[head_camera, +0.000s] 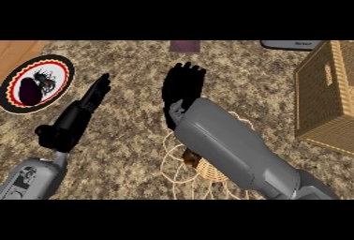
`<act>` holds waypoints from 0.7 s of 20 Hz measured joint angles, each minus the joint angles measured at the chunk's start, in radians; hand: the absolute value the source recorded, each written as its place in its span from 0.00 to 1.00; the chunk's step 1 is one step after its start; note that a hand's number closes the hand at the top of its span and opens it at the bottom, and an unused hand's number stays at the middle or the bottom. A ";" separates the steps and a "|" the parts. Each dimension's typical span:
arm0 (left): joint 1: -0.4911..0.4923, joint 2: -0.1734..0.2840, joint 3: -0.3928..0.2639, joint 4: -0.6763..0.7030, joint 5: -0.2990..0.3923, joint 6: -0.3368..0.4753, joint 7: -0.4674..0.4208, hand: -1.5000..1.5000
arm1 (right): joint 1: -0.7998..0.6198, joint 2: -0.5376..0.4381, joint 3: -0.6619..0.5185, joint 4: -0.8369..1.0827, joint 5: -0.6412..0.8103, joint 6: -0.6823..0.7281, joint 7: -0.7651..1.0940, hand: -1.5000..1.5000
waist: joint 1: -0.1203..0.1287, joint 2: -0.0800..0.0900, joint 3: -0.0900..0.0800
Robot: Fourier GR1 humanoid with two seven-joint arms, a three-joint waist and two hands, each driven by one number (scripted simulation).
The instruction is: Pick the sweet potato from the placemat and place it in the basket
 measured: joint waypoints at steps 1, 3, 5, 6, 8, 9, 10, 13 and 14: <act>0.000 0.000 0.001 -0.001 0.000 -0.001 0.001 0.50 | -0.021 -0.001 -0.005 0.002 -0.024 0.010 0.006 0.00 | -0.002 -0.001 0.000; 0.002 0.002 0.006 -0.002 0.002 -0.001 0.002 0.50 | -0.057 -0.002 -0.008 0.011 -0.063 0.025 0.013 0.00 | -0.007 -0.004 0.000; 0.005 0.002 0.007 -0.001 -0.002 0.002 0.005 0.50 | -0.083 -0.002 0.000 0.019 -0.096 0.037 0.018 0.00 | -0.012 -0.005 0.000; 0.001 0.005 0.012 0.000 -0.001 0.002 0.010 0.50 | -0.095 -0.002 0.004 0.019 -0.111 0.044 0.019 0.00 | -0.018 -0.007 0.000; 0.005 0.008 0.017 -0.008 0.003 0.001 0.015 0.50 | -0.115 -0.003 0.015 0.030 -0.133 0.054 0.021 0.00 | -0.023 -0.008 0.001; 0.010 0.011 0.021 -0.007 0.003 -0.001 0.011 0.50 | -0.120 -0.003 0.022 0.033 -0.141 0.054 0.023 0.00 | -0.027 -0.008 0.001; 0.011 0.013 0.027 -0.008 0.003 0.002 0.013 0.50 | -0.126 -0.003 0.023 0.035 -0.145 0.053 0.024 0.00 | -0.032 -0.008 0.001; 0.020 0.008 0.032 -0.008 0.000 0.007 0.010 0.50 | -0.130 -0.003 0.039 0.037 -0.157 0.042 0.029 0.00 | -0.043 -0.006 0.002; 0.017 0.009 0.036 -0.010 0.000 0.009 0.013 0.50 | -0.118 -0.003 0.055 0.028 -0.159 0.034 0.031 0.00 | -0.045 -0.006 0.002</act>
